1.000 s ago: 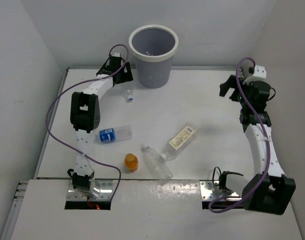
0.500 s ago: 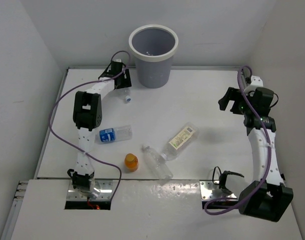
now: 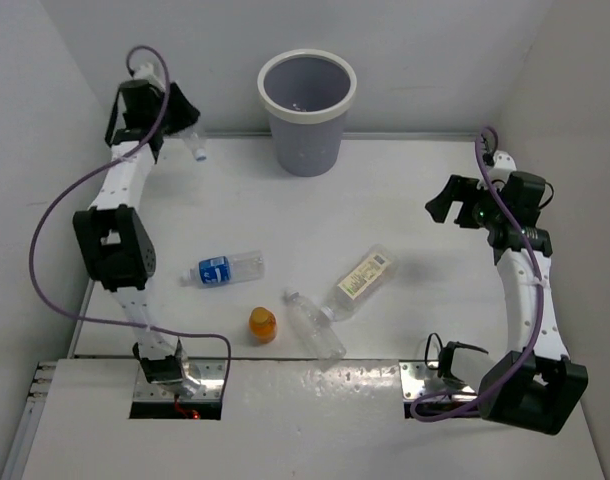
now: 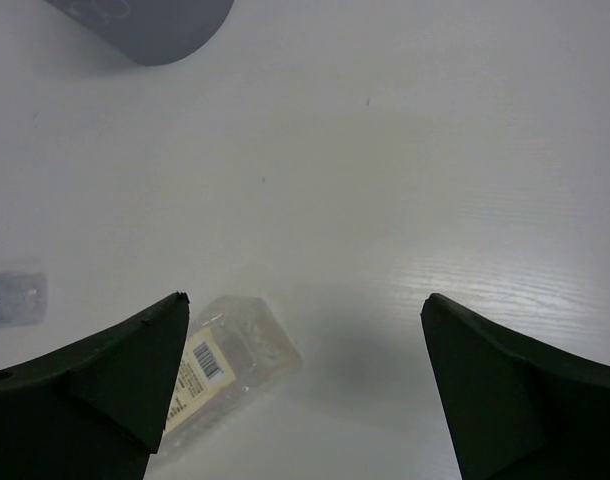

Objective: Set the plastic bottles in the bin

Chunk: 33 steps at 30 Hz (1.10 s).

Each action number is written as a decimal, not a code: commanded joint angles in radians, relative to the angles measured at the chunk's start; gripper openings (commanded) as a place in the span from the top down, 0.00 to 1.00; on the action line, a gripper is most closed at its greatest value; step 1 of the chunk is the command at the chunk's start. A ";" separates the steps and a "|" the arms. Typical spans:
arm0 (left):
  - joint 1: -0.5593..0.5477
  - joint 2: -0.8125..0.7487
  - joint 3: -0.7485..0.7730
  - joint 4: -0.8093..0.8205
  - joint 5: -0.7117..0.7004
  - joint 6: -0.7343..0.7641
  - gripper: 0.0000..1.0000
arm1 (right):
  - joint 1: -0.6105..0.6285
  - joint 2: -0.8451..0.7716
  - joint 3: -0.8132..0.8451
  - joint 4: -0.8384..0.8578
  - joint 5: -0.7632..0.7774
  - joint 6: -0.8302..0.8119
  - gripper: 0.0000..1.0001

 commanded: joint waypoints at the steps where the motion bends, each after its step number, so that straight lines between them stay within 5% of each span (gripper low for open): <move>1: -0.057 -0.236 -0.049 0.434 0.155 -0.024 0.87 | 0.003 0.016 0.050 -0.032 -0.089 -0.017 0.04; 7: -0.218 -0.201 -0.008 0.813 0.243 0.129 0.90 | 0.010 0.046 0.052 -0.141 -0.206 -0.146 0.05; 13: -0.345 0.018 0.227 0.854 0.155 0.212 0.93 | 0.014 0.075 0.055 -0.294 -0.218 -0.202 0.08; 19: -0.461 0.251 0.442 0.909 -0.039 0.499 0.97 | 0.014 0.095 0.026 -0.461 -0.306 -0.225 0.09; 26: -0.504 0.434 0.525 1.015 -0.211 0.692 0.97 | 0.014 0.085 -0.045 -0.518 -0.405 -0.160 0.09; 28: -0.504 0.459 0.539 1.015 -0.221 0.692 0.85 | 0.023 0.085 -0.049 -0.541 -0.409 -0.180 0.09; 29: -0.504 0.459 0.530 1.004 -0.221 0.692 0.65 | 0.034 0.084 -0.033 -0.544 -0.401 -0.200 0.09; 31: -0.504 0.459 0.511 0.986 -0.221 0.692 0.44 | 0.051 0.081 -0.022 -0.541 -0.355 -0.250 0.07; 32: -0.504 0.459 0.511 0.972 -0.221 0.692 0.25 | 0.059 0.072 0.001 -0.532 -0.337 -0.255 0.06; 33: -0.494 0.450 0.511 0.945 -0.207 0.682 0.19 | 0.063 0.073 0.009 -0.531 -0.329 -0.269 0.05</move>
